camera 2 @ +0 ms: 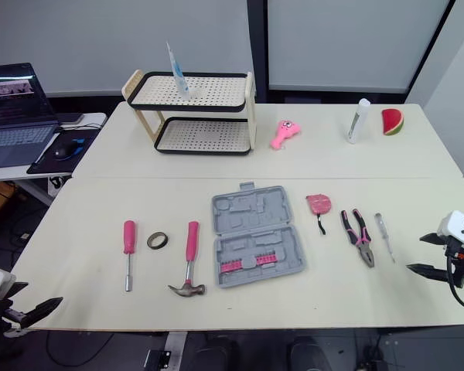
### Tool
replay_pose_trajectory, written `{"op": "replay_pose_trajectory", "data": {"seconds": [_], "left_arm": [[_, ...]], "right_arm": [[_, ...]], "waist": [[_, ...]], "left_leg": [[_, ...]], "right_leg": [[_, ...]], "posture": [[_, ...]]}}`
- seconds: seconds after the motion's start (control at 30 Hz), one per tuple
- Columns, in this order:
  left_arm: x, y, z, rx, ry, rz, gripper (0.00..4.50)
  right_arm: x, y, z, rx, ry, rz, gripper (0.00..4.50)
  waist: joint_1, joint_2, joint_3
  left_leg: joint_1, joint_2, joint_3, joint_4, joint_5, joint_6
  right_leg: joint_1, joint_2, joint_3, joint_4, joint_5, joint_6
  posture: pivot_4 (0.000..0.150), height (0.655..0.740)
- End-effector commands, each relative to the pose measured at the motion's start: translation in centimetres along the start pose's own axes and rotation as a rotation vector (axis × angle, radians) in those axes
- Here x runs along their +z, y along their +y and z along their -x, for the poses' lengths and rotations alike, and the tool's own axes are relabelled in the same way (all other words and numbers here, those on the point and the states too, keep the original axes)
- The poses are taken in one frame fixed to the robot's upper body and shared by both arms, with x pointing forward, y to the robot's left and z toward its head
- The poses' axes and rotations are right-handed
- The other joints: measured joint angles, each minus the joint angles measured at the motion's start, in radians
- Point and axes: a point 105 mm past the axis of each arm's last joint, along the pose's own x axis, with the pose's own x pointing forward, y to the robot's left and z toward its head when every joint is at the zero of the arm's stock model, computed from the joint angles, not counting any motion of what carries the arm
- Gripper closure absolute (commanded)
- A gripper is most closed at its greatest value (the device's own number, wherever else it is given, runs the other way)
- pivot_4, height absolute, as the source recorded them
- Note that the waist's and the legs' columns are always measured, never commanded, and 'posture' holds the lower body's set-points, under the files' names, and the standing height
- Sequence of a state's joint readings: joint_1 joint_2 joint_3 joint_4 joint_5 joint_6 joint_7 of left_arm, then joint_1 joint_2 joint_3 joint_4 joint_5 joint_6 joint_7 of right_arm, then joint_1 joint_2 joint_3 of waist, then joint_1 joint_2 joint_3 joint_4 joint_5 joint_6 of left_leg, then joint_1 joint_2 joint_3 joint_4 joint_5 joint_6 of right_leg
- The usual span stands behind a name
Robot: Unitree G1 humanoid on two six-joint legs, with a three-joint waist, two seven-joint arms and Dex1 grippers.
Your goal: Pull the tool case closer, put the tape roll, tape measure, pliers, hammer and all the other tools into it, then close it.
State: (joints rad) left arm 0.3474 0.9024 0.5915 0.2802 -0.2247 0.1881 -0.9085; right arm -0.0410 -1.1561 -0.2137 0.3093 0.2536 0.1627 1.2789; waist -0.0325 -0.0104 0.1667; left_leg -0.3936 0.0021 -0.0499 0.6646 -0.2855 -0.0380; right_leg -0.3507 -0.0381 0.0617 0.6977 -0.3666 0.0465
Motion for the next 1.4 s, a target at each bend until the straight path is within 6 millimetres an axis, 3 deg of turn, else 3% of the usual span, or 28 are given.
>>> {"op": "replay_pose_trajectory", "data": {"seconds": [0.03,0.13,0.43,1.0,1.2,1.4], "left_arm": [[0.3,0.7,0.6,0.017,-0.009,-0.007,0.0],[-0.2,1.2,0.7,0.044,-0.005,0.029,0.0],[1.1,1.7,1.3,0.007,-0.097,0.065,0.0],[0.0,0.8,1.1,0.01,-0.115,0.097,0.0],[3.5,-2.5,0.0,-0.067,-0.206,0.067,0.0],[9.2,-7.8,-1.7,-0.245,-0.292,-0.014,0.0]], "right_arm": [[0.7,-0.5,0.7,-0.031,-0.014,0.031,0.02],[0.9,-0.7,0.7,-0.047,-0.03,0.033,0.02],[0.7,-1.0,0.7,-0.066,-0.026,0.033,0.02],[1.5,-1.4,0.8,-0.12,-0.084,0.04,0.02],[5.1,-1.2,0.4,-0.119,-0.189,0.069,0.02],[10.4,1.4,-2.3,-0.023,-0.311,0.136,0.02]], "waist": [[0.0,0.0,0.0],[0.0,0.0,0.0],[0.0,0.0,0.0],[0.0,0.0,0.0],[0.0,-0.001,-0.001],[0.002,-0.002,-0.001]], "left_leg": [[0.0,0.0,0.0,0.0,0.0,0.0],[0.0,0.0,0.0,0.0,0.0,0.0],[0.0,0.0,0.0,0.0,0.0,0.0],[0.0,0.0,0.0,0.0,0.0,0.0],[0.0,0.0,-0.001,0.001,0.0,0.0],[-0.002,0.0,-0.003,0.002,0.0,0.0]], "right_leg": [[0.0,0.0,0.0,0.0,0.0,0.0],[0.0,0.0,0.0,0.0,0.0,0.0],[0.0,0.0,-0.002,0.0,0.0,0.0],[0.0,0.0,-0.002,0.0,0.0,0.0],[0.0,0.0,-0.001,0.0,0.0,0.0],[0.001,0.0,-0.001,0.0,0.0,0.0]], "posture": [[0.15,0.729],[0.15,0.729],[0.15,0.729],[0.15,0.729],[0.15,0.729],[0.15,0.729]]}}
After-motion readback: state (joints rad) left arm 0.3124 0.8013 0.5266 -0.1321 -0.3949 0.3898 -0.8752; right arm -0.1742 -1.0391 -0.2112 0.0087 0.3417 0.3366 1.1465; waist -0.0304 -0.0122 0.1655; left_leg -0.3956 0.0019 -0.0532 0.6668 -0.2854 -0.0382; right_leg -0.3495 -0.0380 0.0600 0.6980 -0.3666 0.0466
